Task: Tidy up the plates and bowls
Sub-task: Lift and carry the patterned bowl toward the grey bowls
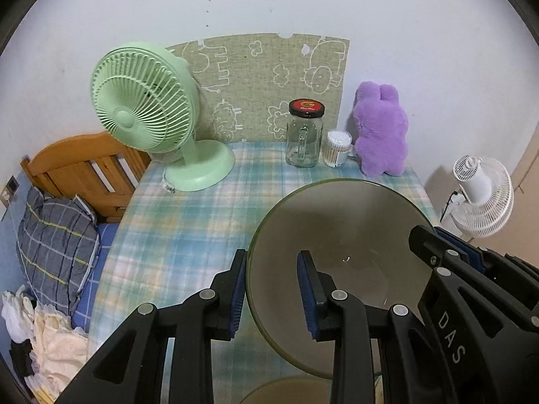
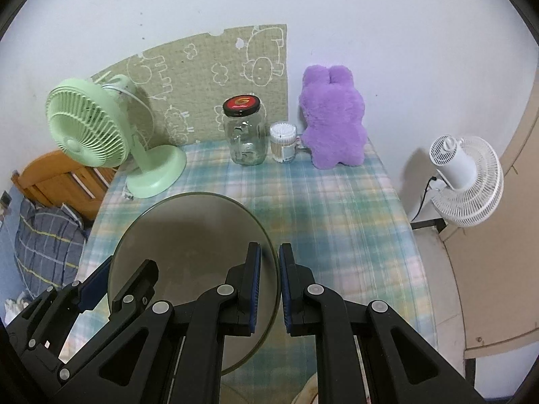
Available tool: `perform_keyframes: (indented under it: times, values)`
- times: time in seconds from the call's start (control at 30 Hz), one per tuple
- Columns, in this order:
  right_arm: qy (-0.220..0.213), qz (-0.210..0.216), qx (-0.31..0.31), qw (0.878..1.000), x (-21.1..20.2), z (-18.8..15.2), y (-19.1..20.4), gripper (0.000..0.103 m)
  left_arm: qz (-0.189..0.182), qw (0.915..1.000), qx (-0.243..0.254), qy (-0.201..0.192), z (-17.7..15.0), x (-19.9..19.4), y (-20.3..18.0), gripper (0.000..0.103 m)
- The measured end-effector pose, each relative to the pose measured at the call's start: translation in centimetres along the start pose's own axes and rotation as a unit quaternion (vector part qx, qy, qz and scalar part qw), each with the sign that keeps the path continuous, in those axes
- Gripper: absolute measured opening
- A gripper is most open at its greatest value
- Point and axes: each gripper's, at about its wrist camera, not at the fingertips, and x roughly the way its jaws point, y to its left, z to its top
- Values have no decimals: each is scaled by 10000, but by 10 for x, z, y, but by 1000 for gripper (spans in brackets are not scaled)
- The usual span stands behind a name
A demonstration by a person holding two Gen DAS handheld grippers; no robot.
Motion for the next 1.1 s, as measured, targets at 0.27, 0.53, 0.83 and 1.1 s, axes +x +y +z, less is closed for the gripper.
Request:
perform_keyframes:
  times: [0.27, 0.53, 0.83, 1.1]
  values:
    - [50, -71, 97, 9999, -25, -38, 12, 15, -100, 9999, 81, 90, -38, -19, 12, 28]
    - [175, -149, 217, 9995, -35, -78, 18, 15, -203, 9994, 192, 191, -70, -25, 19, 28]
    - [393, -168, 268, 9987, -31, -112, 22, 15, -233, 9987, 275, 359, -102, -25, 24, 29]
    - [604, -170, 336, 9975, -25, -138, 24, 15, -264, 9974, 317, 598, -126, -18, 27, 28]
